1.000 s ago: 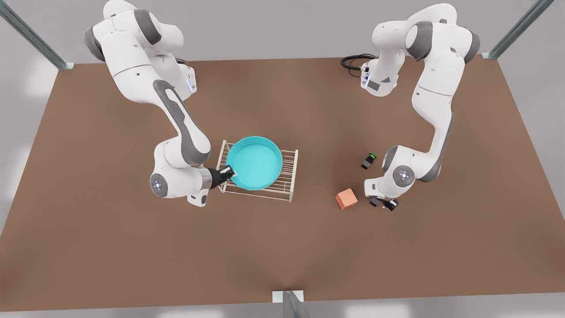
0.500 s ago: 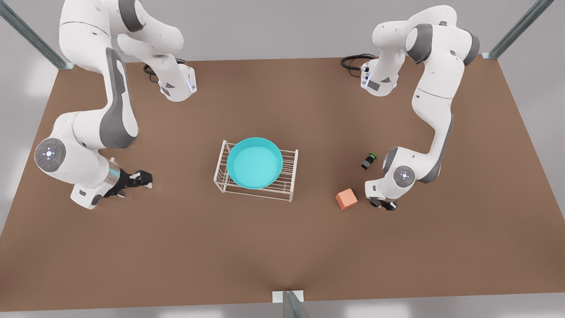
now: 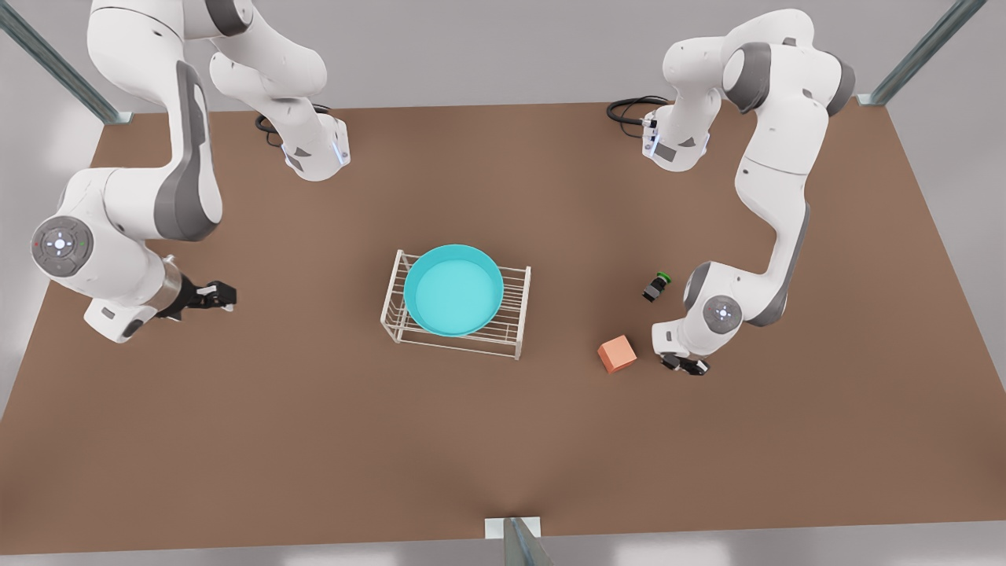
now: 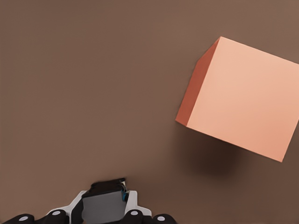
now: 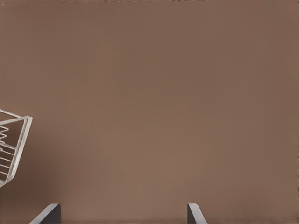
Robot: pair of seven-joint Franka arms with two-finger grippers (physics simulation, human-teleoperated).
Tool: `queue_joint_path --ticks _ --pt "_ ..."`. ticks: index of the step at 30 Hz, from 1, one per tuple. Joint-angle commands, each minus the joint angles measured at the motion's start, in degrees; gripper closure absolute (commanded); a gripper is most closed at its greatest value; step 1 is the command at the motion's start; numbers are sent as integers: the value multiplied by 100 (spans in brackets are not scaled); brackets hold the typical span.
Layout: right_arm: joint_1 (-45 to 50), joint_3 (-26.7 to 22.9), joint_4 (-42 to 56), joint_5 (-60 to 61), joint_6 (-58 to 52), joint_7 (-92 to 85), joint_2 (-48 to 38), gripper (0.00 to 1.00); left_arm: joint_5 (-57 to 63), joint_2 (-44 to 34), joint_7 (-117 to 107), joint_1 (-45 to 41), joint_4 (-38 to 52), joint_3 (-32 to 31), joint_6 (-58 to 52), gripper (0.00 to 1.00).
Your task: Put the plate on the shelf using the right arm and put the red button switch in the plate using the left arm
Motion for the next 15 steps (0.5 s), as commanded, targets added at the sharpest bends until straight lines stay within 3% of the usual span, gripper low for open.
queue_joint_path --ticks 1,13,15 --pt "-38 -12 24 5 -51 310 -8 0 -3 2 -24 9 3 0 9 47" --pt "-82 -3 59 14 -68 310 1 0 -11 -69 -33 18 99 0 -70 53" --pt "-82 -3 59 14 -68 310 27 0 -38 -315 -59 27 310 0 -509 53"
